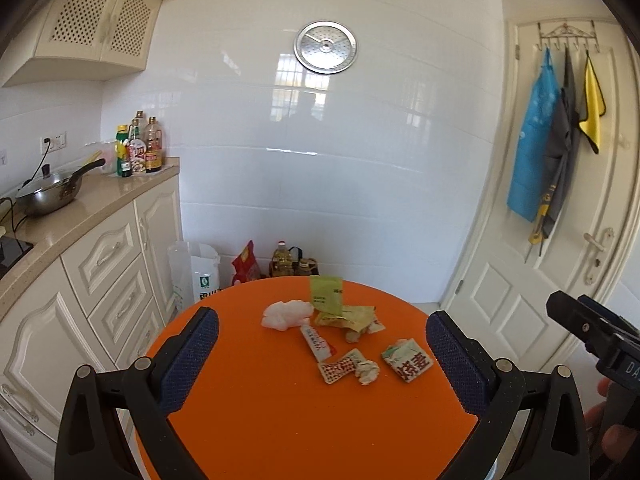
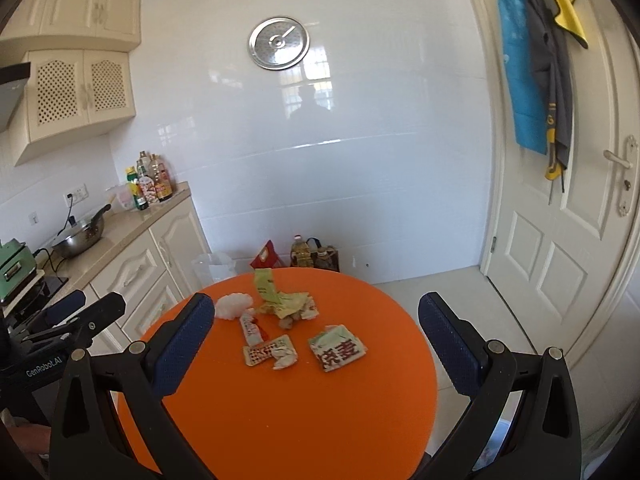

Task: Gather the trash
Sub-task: 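Return both tools to the orange table, then grasp the crumpled paper with the left tool while the right tool grasps the green-printed wrapper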

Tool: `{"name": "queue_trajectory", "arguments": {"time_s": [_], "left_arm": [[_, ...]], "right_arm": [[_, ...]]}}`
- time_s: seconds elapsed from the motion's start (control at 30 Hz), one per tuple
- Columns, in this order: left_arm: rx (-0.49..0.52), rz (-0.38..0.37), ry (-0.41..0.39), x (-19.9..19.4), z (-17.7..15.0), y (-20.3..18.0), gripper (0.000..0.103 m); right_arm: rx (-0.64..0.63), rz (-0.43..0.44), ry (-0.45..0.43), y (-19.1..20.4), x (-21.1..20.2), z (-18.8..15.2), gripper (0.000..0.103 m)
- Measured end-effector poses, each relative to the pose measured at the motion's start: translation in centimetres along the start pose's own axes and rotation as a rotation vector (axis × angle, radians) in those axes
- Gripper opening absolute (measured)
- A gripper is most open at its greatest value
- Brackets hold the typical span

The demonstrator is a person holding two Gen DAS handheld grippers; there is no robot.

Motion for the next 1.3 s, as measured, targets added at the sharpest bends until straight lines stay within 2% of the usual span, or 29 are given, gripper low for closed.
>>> {"name": "queue_trajectory", "arguments": {"time_s": [0.17, 0.3, 0.47, 0.67, 0.9, 1.13, 1.3], "left_arm": [[-0.026, 0.027, 0.011, -1.2, -1.8, 1.3, 0.102], [-0.032, 0.028, 0.05, 0.7, -1.9, 0.7, 0.102], [-0.031, 0.021, 0.11, 3.6, -2.2, -0.3, 0.102], [-0.006, 0.004, 0.186, 9.3, -1.5, -2.0, 0.102], [0.064, -0.045, 0.284, 17.6, -0.9, -4.5, 0.102], [0.142, -0.098, 0.383, 27.5, -1.1, -7.1, 0.102], [0.186, -0.119, 0.419, 33.2, -1.1, -8.6, 0.101]], "right_arm": [[-0.038, 0.024, -0.006, 2.2, 0.4, 0.1, 0.103], [-0.048, 0.012, 0.011, 2.0, 1.6, -0.3, 0.103], [-0.042, -0.038, 0.064, -0.3, 4.1, -1.5, 0.103], [-0.025, -0.115, 0.221, -4.5, 9.5, -5.3, 0.103], [-0.021, -0.142, 0.357, -7.9, 15.0, -9.0, 0.103], [0.003, -0.153, 0.407, -11.0, 17.9, -9.7, 0.103], [0.01, -0.152, 0.439, -12.3, 19.9, -10.1, 0.103]]}}
Point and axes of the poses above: each gripper's, at about its wrist camera, not at the fingertips, and x roughly the way its jaws point, y to its left, z to its top, the point moved 8 cm from there along x, roughly the way its jaws point, and after that the axes turned 13 degrees about x, right-handed, at the moved point
